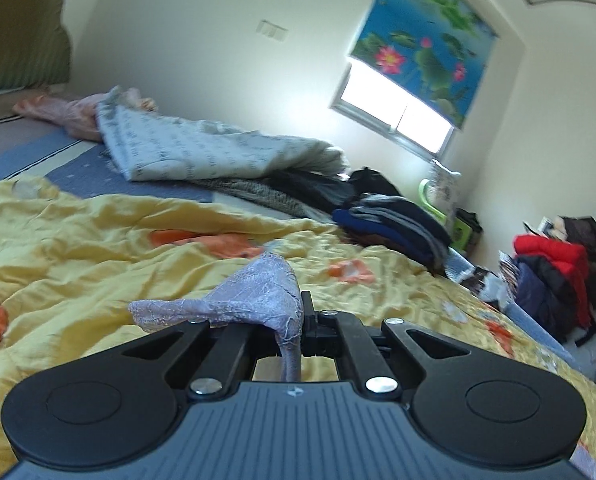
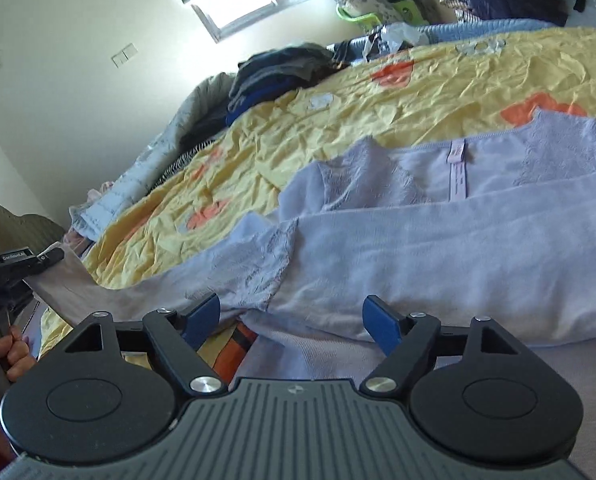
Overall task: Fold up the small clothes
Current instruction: 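Carry the held sleeve across the top toward the right gripper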
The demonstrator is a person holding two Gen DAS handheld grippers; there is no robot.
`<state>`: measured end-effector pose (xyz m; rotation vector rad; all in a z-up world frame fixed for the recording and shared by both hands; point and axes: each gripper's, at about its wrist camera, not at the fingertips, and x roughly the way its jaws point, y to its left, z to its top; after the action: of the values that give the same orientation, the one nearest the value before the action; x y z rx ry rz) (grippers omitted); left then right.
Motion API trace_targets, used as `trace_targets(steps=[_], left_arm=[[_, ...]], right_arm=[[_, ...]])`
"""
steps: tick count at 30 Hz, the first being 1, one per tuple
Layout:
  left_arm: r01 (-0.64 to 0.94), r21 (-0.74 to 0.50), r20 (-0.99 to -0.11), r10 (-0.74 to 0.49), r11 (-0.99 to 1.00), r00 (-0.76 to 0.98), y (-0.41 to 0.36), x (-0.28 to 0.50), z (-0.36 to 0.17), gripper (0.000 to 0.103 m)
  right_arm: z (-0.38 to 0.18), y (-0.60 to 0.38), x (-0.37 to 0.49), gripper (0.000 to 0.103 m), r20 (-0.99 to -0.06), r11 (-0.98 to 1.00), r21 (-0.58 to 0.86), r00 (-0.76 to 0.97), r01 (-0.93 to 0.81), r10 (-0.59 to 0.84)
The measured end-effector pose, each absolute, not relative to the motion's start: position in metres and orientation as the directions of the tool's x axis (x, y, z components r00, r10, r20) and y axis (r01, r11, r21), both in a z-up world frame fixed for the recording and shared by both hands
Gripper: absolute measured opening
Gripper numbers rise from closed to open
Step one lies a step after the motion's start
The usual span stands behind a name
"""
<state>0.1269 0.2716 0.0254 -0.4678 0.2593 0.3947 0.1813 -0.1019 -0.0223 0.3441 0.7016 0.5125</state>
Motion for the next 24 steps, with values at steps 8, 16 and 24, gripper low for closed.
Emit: trace_targets(steps=[8, 16, 24], left_arm=[[-0.288, -0.396, -0.321, 0.162, 0.872, 0.933, 0.219, 0.144, 0.029, 0.003], [-0.213, -0.382, -0.347, 0.074, 0.899, 0.935, 0.174, 0.167, 0.027, 0.003], [-0.162, -0.366, -0.36, 0.021, 0.916, 0.933, 0.147, 0.172, 0.025, 0.003]], right_arm=[[-0.017, -0.13, 0.172, 0.081, -0.512, 0.86, 0.431, 0.711, -0.273, 0.482], [-0.023, -0.164, 0.156, 0.081, -0.517, 0.897, 0.397, 0.76, -0.195, 0.394], [-0.025, -0.194, 0.151, 0.081, -0.532, 0.947, 0.3, 0.804, -0.115, 0.266]])
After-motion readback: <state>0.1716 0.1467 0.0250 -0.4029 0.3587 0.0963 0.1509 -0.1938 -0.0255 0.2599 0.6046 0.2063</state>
